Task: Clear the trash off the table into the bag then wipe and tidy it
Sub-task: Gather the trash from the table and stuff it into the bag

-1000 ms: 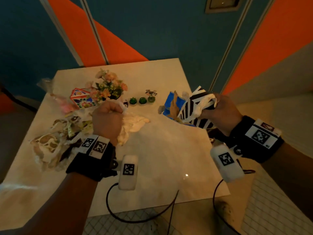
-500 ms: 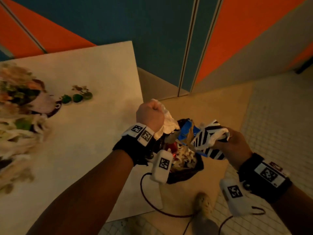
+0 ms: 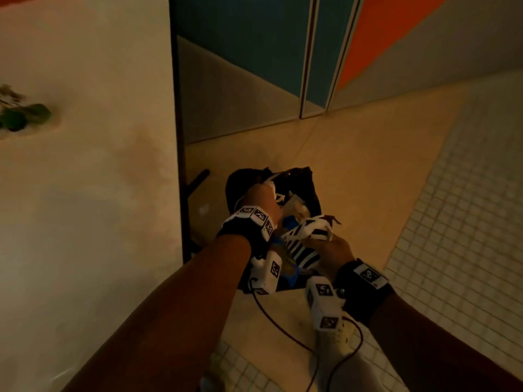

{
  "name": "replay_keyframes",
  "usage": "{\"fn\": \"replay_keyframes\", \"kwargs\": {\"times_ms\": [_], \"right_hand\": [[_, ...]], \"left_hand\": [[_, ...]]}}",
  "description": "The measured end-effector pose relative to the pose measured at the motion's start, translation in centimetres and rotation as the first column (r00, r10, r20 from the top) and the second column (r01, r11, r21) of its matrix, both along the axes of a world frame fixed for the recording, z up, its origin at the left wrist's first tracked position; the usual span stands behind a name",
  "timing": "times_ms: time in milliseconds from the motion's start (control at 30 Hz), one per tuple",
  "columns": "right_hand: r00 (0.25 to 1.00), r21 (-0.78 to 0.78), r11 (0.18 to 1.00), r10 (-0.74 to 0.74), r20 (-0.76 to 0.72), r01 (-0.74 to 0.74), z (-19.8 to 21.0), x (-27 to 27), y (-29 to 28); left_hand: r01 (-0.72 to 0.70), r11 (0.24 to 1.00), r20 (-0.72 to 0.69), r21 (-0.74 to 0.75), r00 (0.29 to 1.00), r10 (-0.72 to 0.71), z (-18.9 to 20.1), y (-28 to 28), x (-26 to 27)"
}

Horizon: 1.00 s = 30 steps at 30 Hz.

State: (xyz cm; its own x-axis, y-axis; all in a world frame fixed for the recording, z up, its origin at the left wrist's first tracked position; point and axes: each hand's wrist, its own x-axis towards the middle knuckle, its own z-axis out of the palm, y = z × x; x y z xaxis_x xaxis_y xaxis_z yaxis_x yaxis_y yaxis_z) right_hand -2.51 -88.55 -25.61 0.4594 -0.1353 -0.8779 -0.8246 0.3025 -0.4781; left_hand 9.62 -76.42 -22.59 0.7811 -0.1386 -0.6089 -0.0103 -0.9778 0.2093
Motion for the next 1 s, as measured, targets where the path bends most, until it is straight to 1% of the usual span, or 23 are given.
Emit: {"fn": "replay_keyframes", "kwargs": {"times_ms": [33,133,167,200,233,267,333,367,433,467,500,567,600,633,667,700,733,767,800,867,933,1000], "right_hand": [[1.0,0.021,1.0,0.014,-0.008,-0.014,-1.1,0.6,-0.1],[0.996,-0.052,0.995,0.091,0.003,-0.091,-3.2,2.4,-0.4],[0.988,-0.105,0.983,0.153,0.02,-0.15,-3.7,2.9,-0.5],[0.965,-0.175,0.953,0.258,0.037,-0.248,-4.2,3.4,-0.6],[0.928,-0.246,0.907,0.368,0.06,-0.343,-4.6,3.8,-0.6],[0.872,-0.308,0.842,0.485,0.069,-0.444,-5.1,4.2,-0.6],[0.784,-0.396,0.731,0.619,0.041,-0.556,-5.7,5.0,-0.4],[0.715,-0.439,0.65,0.698,0.022,-0.621,-6.0,5.4,-0.2],[0.546,-0.483,0.45,0.835,-0.071,-0.751,-6.8,6.1,0.2],[0.488,-0.478,0.38,0.864,-0.121,-0.792,-7.2,6.4,0.3],[0.454,-0.477,0.332,0.876,-0.164,-0.814,-7.5,6.6,0.3],[0.413,-0.474,0.274,0.884,-0.218,-0.837,-7.8,7.0,0.4],[0.399,-0.466,0.259,0.887,-0.232,-0.846,-7.8,7.2,0.6],[0.398,-0.459,0.257,0.884,-0.244,-0.851,-7.9,7.4,0.7],[0.409,-0.451,0.266,0.876,-0.257,-0.852,-7.9,7.6,0.8],[0.433,-0.448,0.289,0.863,-0.262,-0.846,-7.9,7.7,0.8],[0.454,-0.445,0.312,0.852,-0.26,-0.839,-8.0,7.7,0.8],[0.475,-0.438,0.338,0.843,-0.254,-0.833,-8.0,7.6,0.7],[0.492,-0.422,0.367,0.837,-0.238,-0.829,-7.8,7.5,0.6],[0.524,-0.413,0.419,0.831,-0.184,-0.809,-7.0,7.0,0.4],[0.56,-0.45,0.456,0.819,-0.126,-0.768,-5.5,6.2,0.2],[0.596,-0.514,0.476,0.798,-0.087,-0.714,-3.7,5.4,-0.3]], "left_hand": [[-0.001,1.0,-0.049,-0.006,0.999,0.0,-1.0,-0.2,0.3],[0.039,0.999,-0.164,0.03,0.986,-0.034,-3.8,-1.0,1.3],[0.051,0.998,-0.203,0.039,0.978,-0.042,-4.7,-1.1,1.6],[0.056,0.997,-0.247,0.052,0.968,-0.042,-5.4,-1.2,1.7],[0.081,0.994,-0.291,0.068,0.955,-0.058,-6.0,-1.6,1.9],[0.127,0.988,-0.337,0.083,0.937,-0.092,-6.8,-1.8,1.8],[0.22,0.972,-0.392,0.078,0.904,-0.173,-9.0,-2.0,1.5],[0.263,0.962,-0.421,0.079,0.883,-0.207,-9.9,-2.0,1.4],[0.267,0.962,-0.421,0.049,0.879,-0.223,-11.7,-2.0,1.6],[0.271,0.961,-0.444,0.062,0.87,-0.217,-11.9,-2.0,1.6],[0.255,0.965,-0.443,0.067,0.874,-0.2,-12.0,-1.8,1.7],[0.215,0.974,-0.45,0.067,0.878,-0.163,-13.3,-1.1,1.6],[0.165,0.986,-0.44,0.019,0.887,-0.14,-16.9,-0.2,2.1],[0.13,0.991,-0.414,0.042,0.905,-0.101,-19.9,0.3,2.5],[0.124,0.99,-0.361,0.07,0.928,-0.09,-21.5,0.2,1.9],[0.102,0.99,-0.336,0.097,0.94,-0.064,-20.8,-0.1,1.6],[0.082,0.991,-0.348,0.101,0.936,-0.042,-17.8,-0.3,1.5],[0.06,0.994,-0.35,0.093,0.936,-0.024,-12.6,-0.7,1.0],[0.009,0.998,-0.344,0.069,0.939,0.016,-9.6,-1.1,0.6],[-0.052,0.991,-0.325,0.124,0.941,0.09,-6.2,-1.6,-0.2],[-0.116,0.992,-0.281,0.049,0.952,0.125,-5.6,-1.4,-0.1],[-0.13,0.992,-0.276,0.0,0.953,0.125,-4.6,-1.2,0.0]]}}
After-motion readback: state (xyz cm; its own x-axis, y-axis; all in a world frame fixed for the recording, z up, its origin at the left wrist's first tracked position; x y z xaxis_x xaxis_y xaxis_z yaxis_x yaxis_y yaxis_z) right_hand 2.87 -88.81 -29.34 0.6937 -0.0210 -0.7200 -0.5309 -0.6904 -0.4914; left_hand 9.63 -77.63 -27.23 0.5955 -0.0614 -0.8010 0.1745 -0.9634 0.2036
